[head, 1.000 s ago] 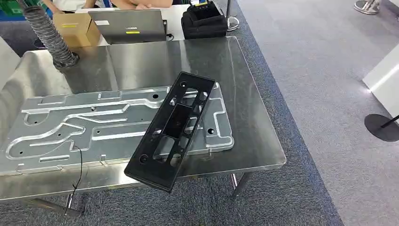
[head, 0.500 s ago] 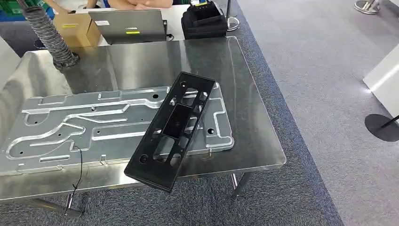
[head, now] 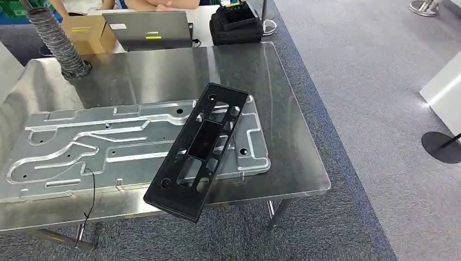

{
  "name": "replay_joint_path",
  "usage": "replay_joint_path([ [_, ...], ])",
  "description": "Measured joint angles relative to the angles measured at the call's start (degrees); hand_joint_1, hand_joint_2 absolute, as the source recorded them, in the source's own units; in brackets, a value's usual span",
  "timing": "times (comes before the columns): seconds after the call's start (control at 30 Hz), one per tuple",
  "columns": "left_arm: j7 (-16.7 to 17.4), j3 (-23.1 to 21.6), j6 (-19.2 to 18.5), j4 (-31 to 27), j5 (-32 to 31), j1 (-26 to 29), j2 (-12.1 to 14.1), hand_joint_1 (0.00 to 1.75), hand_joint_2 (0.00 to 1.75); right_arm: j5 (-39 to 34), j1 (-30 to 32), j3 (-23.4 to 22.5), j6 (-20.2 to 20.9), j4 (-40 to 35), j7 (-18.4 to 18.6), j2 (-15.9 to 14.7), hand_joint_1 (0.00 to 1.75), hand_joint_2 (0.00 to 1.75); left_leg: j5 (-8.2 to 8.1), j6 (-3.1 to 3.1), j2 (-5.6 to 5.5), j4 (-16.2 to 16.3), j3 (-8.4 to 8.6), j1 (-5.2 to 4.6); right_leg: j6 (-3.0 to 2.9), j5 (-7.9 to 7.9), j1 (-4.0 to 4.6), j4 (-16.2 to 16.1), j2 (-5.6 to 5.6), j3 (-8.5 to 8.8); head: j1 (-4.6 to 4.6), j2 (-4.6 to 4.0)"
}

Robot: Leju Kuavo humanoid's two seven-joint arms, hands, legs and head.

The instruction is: Take the parts from the cabinet and place them on the table.

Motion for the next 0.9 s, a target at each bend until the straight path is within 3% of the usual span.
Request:
replay_joint_path([
  [0.2, -0.15, -0.02, -0.02, 0.00, 0.00, -0.05, 0.00, 0.00, 0.00, -0.39, 0.33, -0.02, 0.00, 0.00, -0.26, -0.02, 0.00, 1.75, 0.11, 0.19, 0.02, -0.13, 0.01, -0.05, 0.25, 0.11, -0.03, -0.11, -0.01, 0.07, 0.00, 0.00],
  [0.23, -0.50, -0.04, -0.22, 0.00, 0.02, -0.20, -0.22, 0.00, 0.00, -1.42, 0.55, -0.09, -0.04, 0.00, -1.23, -0.13, 0.00, 1.75, 1.48, 0.73, 0.47, -2.34, 0.96, 1.04, 0.90, -3.41, -0.12, 4.03, -0.12, -1.51, 0.00, 0.00],
  [0.3, -0.70, -0.06, -0.37, 0.00, 0.07, -0.21, -0.24, 0.00, 0.00, -1.97, 0.81, 0.00, -0.02, -0.02, -1.94, -0.15, 0.00, 1.75, 1.52, 0.64, 0.60, -2.33, 0.75, 1.17, 1.73, -7.92, -0.75, 12.89, -0.21, -5.46, 0.00, 0.00],
  [0.33, -0.81, -0.07, -0.37, 0.00, 0.07, -0.20, -0.28, 0.00, 0.00, -2.12, 0.85, 0.00, -0.02, -0.02, -2.19, -0.15, 0.00, 1.75, 1.54, 0.55, 0.66, -2.30, 0.69, 1.25, 2.13, -8.91, -1.12, 16.09, -0.25, -6.86, 0.00, 0.00],
  [0.37, -0.85, -0.09, -0.52, 0.00, 0.09, -0.20, -0.28, 0.00, 0.00, -2.27, 0.93, 0.00, -0.02, -0.02, -2.36, -0.15, 0.00, 1.75, 1.51, 0.27, 0.66, -2.23, 0.69, 1.43, 2.53, -8.46, -1.48, 16.72, -0.32, -7.03, 0.00, 0.00],
  [0.4, -0.85, -0.11, -0.57, 0.00, 0.09, -0.20, -0.28, 0.00, 0.00, -2.36, 1.16, 0.00, -0.02, -0.02, -2.60, -0.17, 0.00, 1.75, 1.42, -0.05, 0.66, -2.11, 0.72, 1.72, 3.00, -6.70, -1.88, 14.40, -0.41, -5.72, 0.00, 0.00],
  [0.47, -0.85, -0.20, -0.70, 0.00, 0.09, -0.23, -0.28, 0.00, 0.00, -2.36, 1.42, 0.00, -0.02, -0.02, -2.80, -0.17, 0.00, 1.75, 0.96, -1.01, 0.63, -1.31, 0.70, 2.52, 4.08, -1.69, -2.71, 3.69, -0.69, 0.12, 0.00, 0.00],
  [0.5, -0.83, -0.28, -0.70, 0.02, 0.09, -0.25, -0.17, 0.00, 0.00, -2.36, 1.46, 0.02, -0.02, -0.04, -2.93, -0.20, 0.00, 1.75, 0.58, -1.69, 0.63, -0.73, 0.63, 2.30, 4.68, -1.50, -3.20, -0.66, -0.73, 2.20, 0.02, 0.00],
  [0.53, -0.83, -0.35, -0.66, 0.13, 0.09, -0.29, -0.06, 0.00, 0.00, -2.38, 1.67, 0.05, -0.02, -0.04, -2.93, -0.26, 0.00, 1.75, 0.33, -2.28, 0.43, -0.45, 0.52, 2.14, 4.02, -1.83, -2.47, -0.12, -0.07, 1.97, 0.02, 0.00],
  [0.57, -0.83, -0.42, -0.63, 0.13, 0.11, -0.36, -0.09, 0.00, 0.00, -2.32, 1.85, 0.00, -0.02, -0.07, -2.99, -0.26, 0.00, 1.75, 0.36, -2.71, 0.43, -0.54, 0.60, 2.07, 2.56, -1.80, -2.48, 0.32, 0.02, 1.83, -0.13, 0.00],
  [0.67, -0.83, -0.55, -0.33, 0.11, 0.17, -0.40, -0.15, 0.00, 0.00, -2.29, 2.29, -0.02, -0.02, -0.07, -2.73, -0.33, 0.00, 1.75, 0.30, -3.81, 0.45, -0.65, 0.86, 2.39, 1.03, -1.74, -2.35, 0.41, 0.06, 1.62, -0.11, 0.00],
  [0.7, -0.83, -0.57, -0.28, 0.13, 0.20, -0.39, -0.15, 0.00, 0.00, -2.10, 2.32, -0.04, -0.02, -0.07, -2.73, -0.33, 0.00, 1.75, -0.61, -3.81, 0.47, 0.34, 0.67, 2.47, 0.52, -1.63, -2.28, 0.36, -0.06, 1.61, -0.11, 0.00],
  [0.73, -0.85, -0.63, -0.20, 0.13, 0.15, -0.41, -0.15, 0.00, 0.00, -1.83, 2.38, -0.04, -0.02, -0.09, -2.71, -0.35, 0.00, 1.75, -2.81, -3.65, 0.48, 3.24, -0.57, 2.38, 0.09, -1.60, -2.04, 0.37, -0.07, 1.56, -0.11, 0.00],
  [0.8, -0.85, -0.94, -0.20, 0.13, -0.04, -0.38, -0.15, 0.00, 0.00, -1.60, 2.49, -0.02, -0.02, -0.09, -2.30, -0.35, 0.00, 1.75, -7.85, -3.35, 0.48, 12.95, -4.97, 2.08, -0.44, -1.55, -1.45, 0.39, -0.13, 1.35, -0.11, 0.00],
  [0.83, -0.85, -1.03, -0.20, 0.11, -0.13, -0.34, -0.15, 0.00, 0.00, -1.35, 2.52, 0.00, -0.02, -0.09, -2.01, -0.35, 0.00, 1.75, -9.22, -3.13, 0.48, 17.02, -6.86, 1.91, -0.63, -1.54, -1.09, 0.44, -0.13, 1.23, -0.11, 0.00],
  [0.87, -0.85, -1.09, -0.20, 0.13, -0.22, -0.30, -0.15, 0.00, 0.00, -1.18, 2.54, 0.00, -0.02, -0.09, -1.90, -0.35, 0.00, 1.75, -9.05, -2.81, 0.48, 18.42, -7.54, 1.78, -0.77, -1.54, -0.73, 0.45, -0.13, 1.21, -0.11, 0.00],
  [0.9, -0.83, -1.20, -0.20, 0.13, -0.26, -0.29, -0.15, 0.00, 0.00, -0.94, 2.58, 0.00, -0.02, -0.09, -1.68, -0.35, 0.00, 1.75, -7.61, -2.27, 0.48, 16.97, -6.81, 1.54, -0.86, -1.57, -0.38, 0.45, -0.11, 1.27, -0.11, 0.00],
])
